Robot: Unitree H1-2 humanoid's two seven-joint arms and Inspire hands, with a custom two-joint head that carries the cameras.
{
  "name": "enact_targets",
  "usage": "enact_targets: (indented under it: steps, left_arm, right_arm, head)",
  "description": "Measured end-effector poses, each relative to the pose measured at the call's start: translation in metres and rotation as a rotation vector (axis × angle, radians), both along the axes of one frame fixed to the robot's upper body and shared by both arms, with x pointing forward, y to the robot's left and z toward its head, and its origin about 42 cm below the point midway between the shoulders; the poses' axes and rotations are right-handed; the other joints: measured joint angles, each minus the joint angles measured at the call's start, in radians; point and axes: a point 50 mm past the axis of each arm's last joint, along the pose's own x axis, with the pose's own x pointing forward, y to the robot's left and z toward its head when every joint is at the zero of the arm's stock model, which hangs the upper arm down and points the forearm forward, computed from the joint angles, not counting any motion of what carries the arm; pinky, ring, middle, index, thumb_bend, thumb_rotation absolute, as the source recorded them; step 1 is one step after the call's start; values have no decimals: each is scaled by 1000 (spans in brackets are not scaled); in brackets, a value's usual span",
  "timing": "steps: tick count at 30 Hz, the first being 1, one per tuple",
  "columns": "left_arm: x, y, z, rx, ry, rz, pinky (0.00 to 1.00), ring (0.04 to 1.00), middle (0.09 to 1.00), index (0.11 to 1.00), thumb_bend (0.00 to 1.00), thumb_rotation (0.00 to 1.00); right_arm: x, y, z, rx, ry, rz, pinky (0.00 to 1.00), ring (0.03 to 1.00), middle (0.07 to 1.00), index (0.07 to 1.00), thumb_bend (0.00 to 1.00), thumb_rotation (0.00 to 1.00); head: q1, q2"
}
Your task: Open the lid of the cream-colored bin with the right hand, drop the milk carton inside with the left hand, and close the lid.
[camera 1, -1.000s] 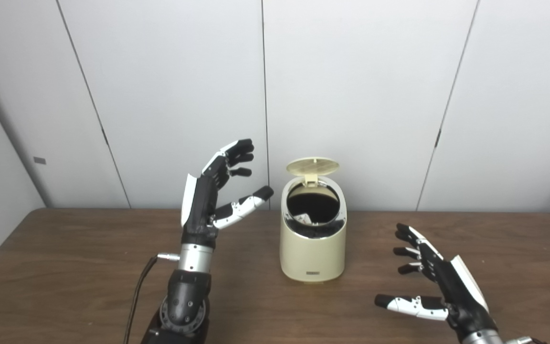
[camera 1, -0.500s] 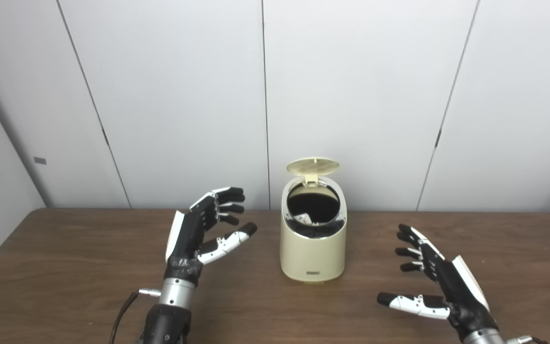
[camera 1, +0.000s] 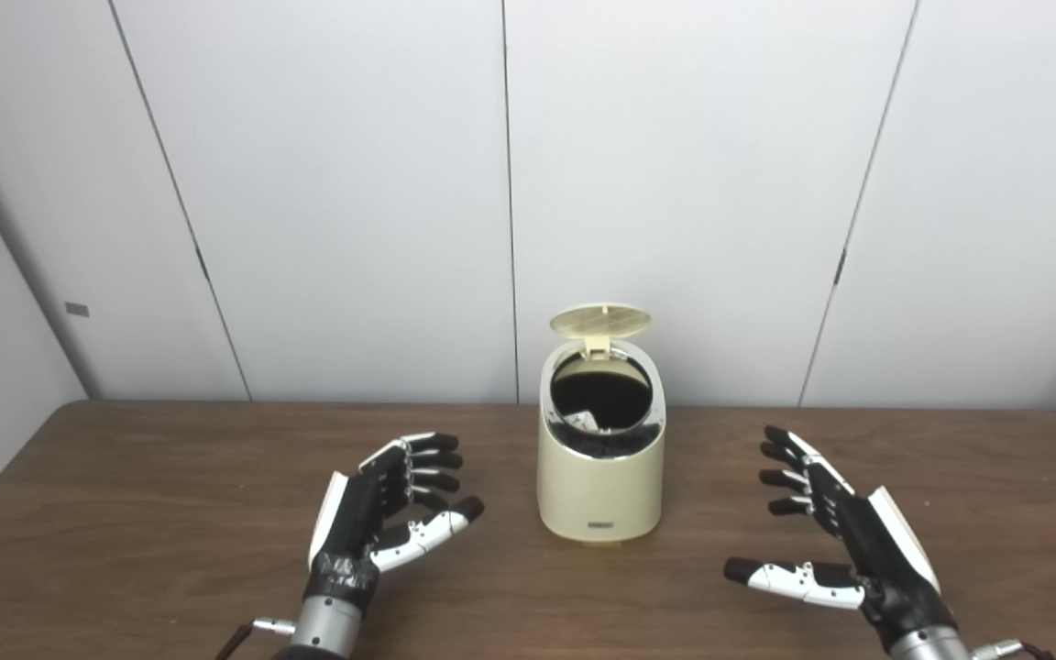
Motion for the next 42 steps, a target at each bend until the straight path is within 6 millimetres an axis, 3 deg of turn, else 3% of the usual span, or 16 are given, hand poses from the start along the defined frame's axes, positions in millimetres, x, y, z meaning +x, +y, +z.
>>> enact_targets:
  steps: [6,12,20,24,32,35,42]
  left_arm:
    - [-2,1,-6,4,22,-6,600,675,725,743,734,173]
    - [-6,0,-21,22,47,-29,545,637,705,733,718,141]
    - [-7,-1,-21,33,11,-47,552,643,706,737,716,161]
    - [-6,-2,-20,31,3,-52,558,647,700,733,718,137]
    - [-4,-2,-20,29,-12,-53,544,644,702,731,718,135]
    - [-4,-3,-19,26,-13,-54,541,640,701,731,719,132]
    - [-3,-1,-20,24,-16,-49,543,640,703,736,722,145]
  right_arm:
    - [2,-2,2,24,-23,-1,677,786,863,889,741,268]
    - [18,2,15,43,-101,-12,681,756,832,853,735,347]
    - [53,14,65,-11,-224,58,748,811,860,861,724,462]
    - [67,27,89,-88,-265,121,729,814,851,865,683,540]
    - [100,59,140,-207,-267,170,682,800,830,835,692,467]
    - [103,67,143,-241,-260,194,676,801,839,841,679,470]
    - [104,71,130,-332,-209,185,832,886,869,860,667,555]
  head:
    - [0,-2]
    - [-5,-11]
    - [-12,-20]
    - [-18,-23]
    - [-29,-29]
    - [-29,-29]
    - [-31,-37]
